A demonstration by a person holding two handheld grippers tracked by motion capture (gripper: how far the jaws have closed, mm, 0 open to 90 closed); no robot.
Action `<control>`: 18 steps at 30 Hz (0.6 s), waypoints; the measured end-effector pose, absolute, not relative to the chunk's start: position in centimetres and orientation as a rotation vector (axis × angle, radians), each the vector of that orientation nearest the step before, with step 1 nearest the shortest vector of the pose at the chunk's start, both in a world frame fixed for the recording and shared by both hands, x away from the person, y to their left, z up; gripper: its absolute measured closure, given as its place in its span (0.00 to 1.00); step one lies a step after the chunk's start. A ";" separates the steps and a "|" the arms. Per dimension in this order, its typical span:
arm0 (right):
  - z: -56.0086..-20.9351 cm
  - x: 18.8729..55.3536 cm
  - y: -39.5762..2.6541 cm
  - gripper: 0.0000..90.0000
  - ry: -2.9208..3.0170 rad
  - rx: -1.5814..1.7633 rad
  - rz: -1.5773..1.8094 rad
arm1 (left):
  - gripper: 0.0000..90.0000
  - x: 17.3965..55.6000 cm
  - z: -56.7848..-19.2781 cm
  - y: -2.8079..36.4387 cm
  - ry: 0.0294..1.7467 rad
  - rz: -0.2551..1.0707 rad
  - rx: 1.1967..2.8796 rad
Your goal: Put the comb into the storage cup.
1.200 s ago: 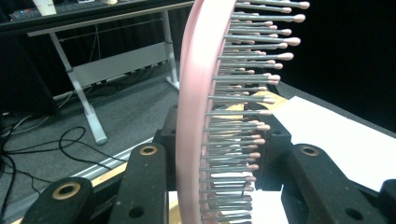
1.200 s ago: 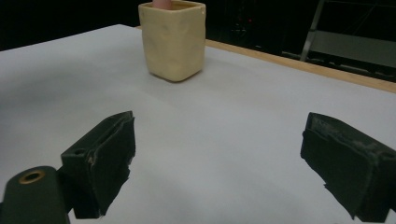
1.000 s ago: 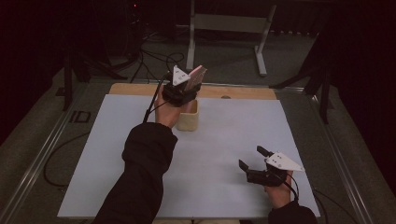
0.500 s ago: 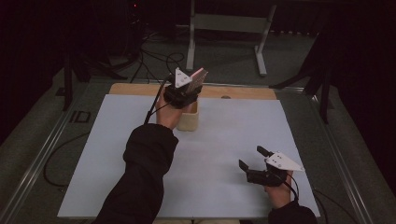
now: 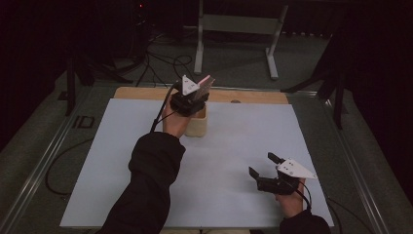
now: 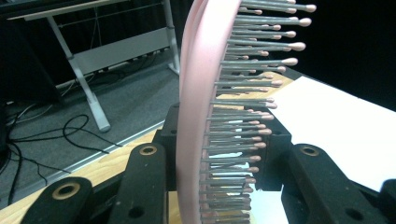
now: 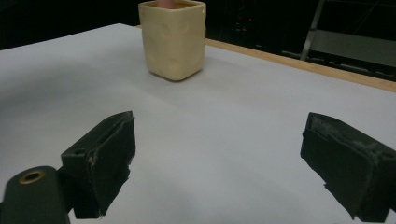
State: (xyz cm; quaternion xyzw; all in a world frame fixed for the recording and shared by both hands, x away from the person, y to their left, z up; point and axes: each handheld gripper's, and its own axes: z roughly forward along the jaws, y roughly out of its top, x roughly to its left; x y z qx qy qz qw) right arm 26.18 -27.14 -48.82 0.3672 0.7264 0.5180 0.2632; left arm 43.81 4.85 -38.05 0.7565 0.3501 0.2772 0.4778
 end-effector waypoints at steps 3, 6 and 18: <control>-48.8 26.2 -27.1 0.11 1.965 0.993 1.400 | 0.71 43.8 -38.2 4.7 0.853 0.680 1.853; -48.8 26.2 -27.2 0.11 1.964 0.994 1.400 | 0.71 43.8 -38.5 4.4 0.850 0.678 1.866; -48.9 26.2 -27.2 0.11 1.966 0.996 1.401 | 0.71 43.8 -39.2 3.8 0.855 0.675 1.898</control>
